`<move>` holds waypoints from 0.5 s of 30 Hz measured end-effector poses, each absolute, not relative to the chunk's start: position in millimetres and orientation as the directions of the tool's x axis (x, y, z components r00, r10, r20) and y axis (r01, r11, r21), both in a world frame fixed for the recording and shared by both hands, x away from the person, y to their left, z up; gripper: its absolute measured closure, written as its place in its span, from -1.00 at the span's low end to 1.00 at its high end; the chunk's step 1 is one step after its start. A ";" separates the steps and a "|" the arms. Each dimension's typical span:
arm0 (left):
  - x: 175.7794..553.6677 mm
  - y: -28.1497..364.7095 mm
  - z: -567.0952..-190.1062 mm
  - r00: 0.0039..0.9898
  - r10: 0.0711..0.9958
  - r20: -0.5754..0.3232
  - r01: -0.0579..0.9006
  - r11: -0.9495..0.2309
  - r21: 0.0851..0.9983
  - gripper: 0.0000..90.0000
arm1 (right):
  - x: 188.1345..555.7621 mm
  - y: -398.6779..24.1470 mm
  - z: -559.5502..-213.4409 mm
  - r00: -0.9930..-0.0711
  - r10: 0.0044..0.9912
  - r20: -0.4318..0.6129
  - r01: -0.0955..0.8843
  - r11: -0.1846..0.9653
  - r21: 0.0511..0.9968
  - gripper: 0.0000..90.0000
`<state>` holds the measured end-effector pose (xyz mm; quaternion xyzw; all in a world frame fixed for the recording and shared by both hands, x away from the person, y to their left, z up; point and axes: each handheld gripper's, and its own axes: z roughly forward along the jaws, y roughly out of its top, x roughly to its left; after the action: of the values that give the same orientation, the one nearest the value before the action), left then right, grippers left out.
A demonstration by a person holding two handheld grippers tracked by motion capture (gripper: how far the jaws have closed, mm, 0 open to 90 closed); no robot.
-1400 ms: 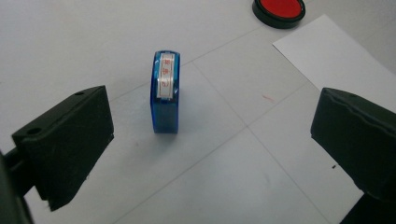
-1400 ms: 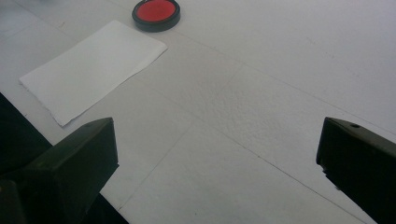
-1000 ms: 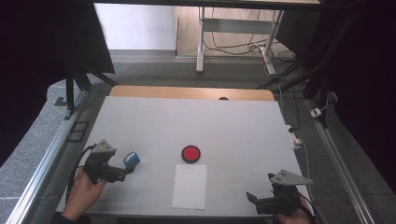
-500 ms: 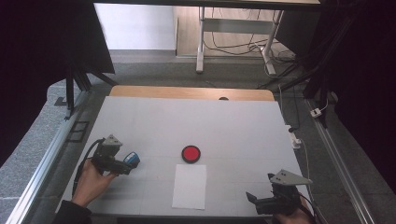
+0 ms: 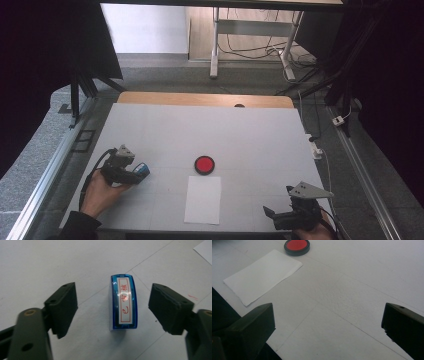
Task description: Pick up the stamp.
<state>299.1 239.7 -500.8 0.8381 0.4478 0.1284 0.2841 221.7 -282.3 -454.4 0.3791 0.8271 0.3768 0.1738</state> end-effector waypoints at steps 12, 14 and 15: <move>301.5 238.9 -502.0 0.559 0.827 -0.062 0.702 -0.432 0.567 0.12 | 221.7 -281.9 -454.6 -0.656 0.755 -0.004 0.494 0.433 0.753 -1.00; 301.7 238.2 -502.3 0.560 0.826 -0.060 0.703 -0.436 0.562 0.23 | 221.7 -281.8 -454.6 -0.656 0.755 -0.004 0.494 0.434 0.753 -1.00; 301.8 238.2 -502.5 0.564 0.824 -0.061 0.702 -0.439 0.560 0.23 | 221.7 -281.8 -454.6 -0.656 0.755 -0.004 0.494 0.434 0.753 -1.00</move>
<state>301.8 238.2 -502.5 0.8410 0.4537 0.1113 0.2731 221.7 -281.8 -454.6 0.3767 0.8288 0.3758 0.1732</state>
